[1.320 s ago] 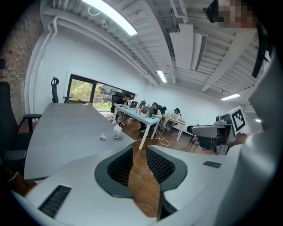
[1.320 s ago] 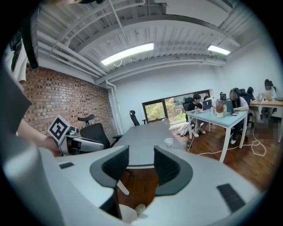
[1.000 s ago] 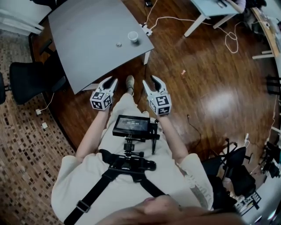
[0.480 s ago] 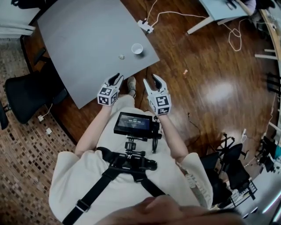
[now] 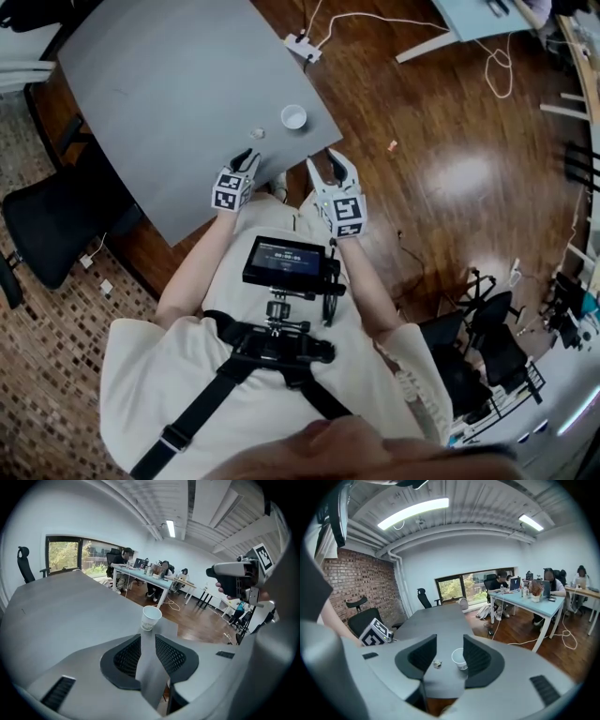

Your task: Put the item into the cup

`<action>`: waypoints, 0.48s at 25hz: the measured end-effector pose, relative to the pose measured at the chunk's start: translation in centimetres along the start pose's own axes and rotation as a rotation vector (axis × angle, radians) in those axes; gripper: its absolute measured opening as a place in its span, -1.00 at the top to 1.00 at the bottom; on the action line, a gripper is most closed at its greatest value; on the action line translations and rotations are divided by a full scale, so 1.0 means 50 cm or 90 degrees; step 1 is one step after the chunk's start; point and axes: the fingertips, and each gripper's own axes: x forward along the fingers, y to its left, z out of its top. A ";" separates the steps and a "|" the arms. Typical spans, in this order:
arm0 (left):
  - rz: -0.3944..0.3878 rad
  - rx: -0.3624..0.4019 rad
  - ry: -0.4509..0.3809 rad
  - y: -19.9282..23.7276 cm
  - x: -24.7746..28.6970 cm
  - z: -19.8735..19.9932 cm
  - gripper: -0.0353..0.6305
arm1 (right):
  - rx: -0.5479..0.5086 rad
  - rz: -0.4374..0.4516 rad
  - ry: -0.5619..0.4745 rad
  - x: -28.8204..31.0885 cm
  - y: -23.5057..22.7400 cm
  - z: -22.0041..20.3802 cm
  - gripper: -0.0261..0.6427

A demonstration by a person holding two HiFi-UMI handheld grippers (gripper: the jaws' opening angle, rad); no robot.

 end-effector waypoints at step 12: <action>0.078 -0.008 0.164 0.141 0.189 -0.080 0.40 | -0.006 0.042 0.043 0.063 -0.092 -0.005 0.36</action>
